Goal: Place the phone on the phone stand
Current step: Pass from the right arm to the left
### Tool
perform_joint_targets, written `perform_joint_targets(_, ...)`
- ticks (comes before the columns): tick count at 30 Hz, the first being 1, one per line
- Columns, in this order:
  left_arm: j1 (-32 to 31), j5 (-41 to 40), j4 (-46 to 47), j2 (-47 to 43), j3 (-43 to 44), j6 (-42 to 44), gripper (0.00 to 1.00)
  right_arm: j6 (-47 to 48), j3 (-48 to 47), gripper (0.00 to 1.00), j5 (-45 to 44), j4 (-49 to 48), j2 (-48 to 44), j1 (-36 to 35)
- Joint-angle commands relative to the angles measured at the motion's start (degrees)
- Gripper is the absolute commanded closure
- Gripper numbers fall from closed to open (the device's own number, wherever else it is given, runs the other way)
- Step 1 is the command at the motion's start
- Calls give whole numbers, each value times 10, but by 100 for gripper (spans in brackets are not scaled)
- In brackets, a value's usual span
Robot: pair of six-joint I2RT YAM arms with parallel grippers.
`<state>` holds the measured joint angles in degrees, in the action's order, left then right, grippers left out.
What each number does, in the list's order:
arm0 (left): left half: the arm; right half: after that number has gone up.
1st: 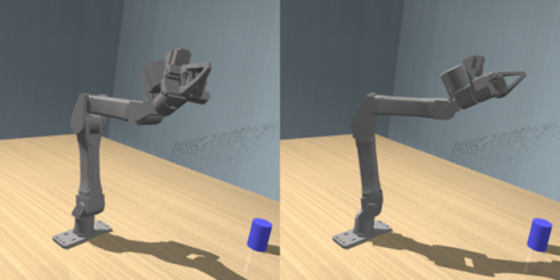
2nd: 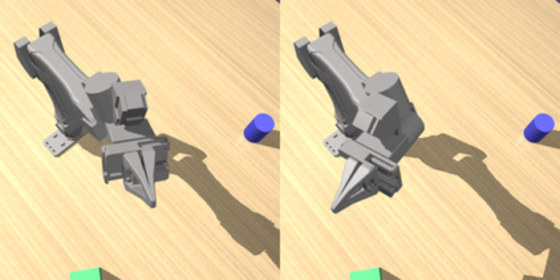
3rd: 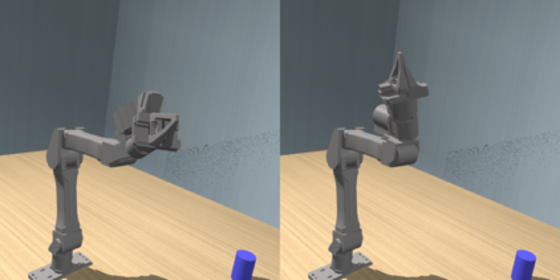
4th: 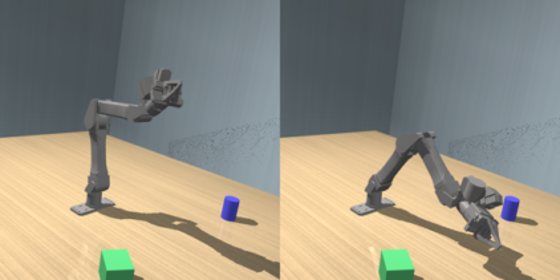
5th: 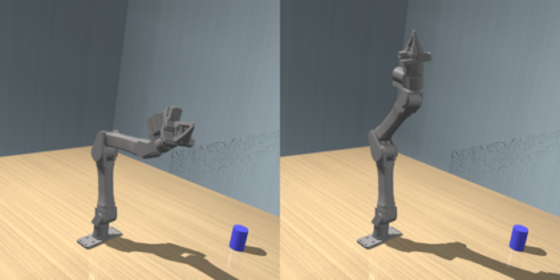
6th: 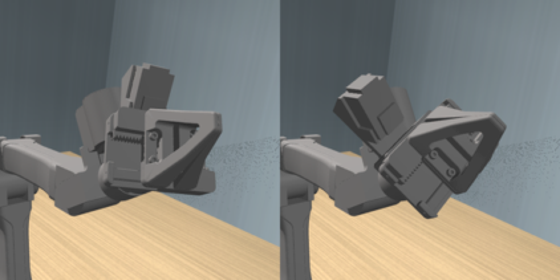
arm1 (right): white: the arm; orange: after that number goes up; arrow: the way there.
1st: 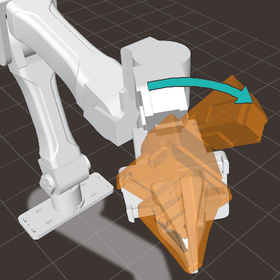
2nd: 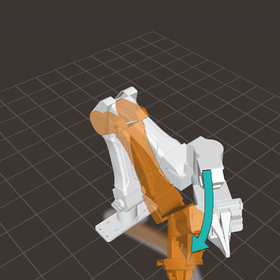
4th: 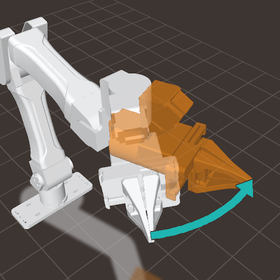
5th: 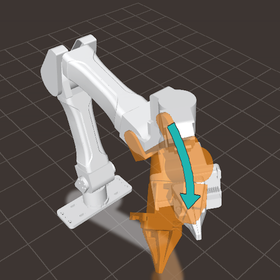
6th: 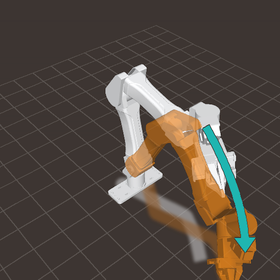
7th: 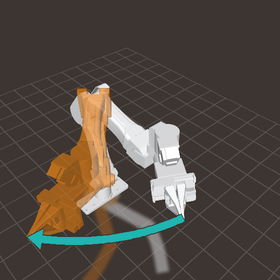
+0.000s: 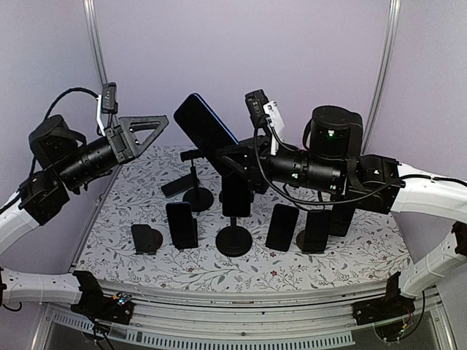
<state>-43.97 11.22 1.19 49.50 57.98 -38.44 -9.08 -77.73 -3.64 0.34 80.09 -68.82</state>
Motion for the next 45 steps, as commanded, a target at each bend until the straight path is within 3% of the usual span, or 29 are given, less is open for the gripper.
perform_joint_targets(1,2,31,32,-14,-22,-36,8,-51,-3,98,36,-104,1,3)
perform_joint_targets(5,-16,-26,5,-36,-37,-41,3,-49,-8,98,7,-111,25,2)
perform_joint_targets(17,-58,-156,-91,-12,3,-41,3,31,-77,98,-121,-93,112,-40)
perform_joint_targets(34,-61,-148,-70,21,17,-64,6,82,-113,98,-214,-57,154,-61)
perform_joint_targets(45,-61,-155,-72,38,33,-75,8,84,-121,98,-220,-47,160,-66)
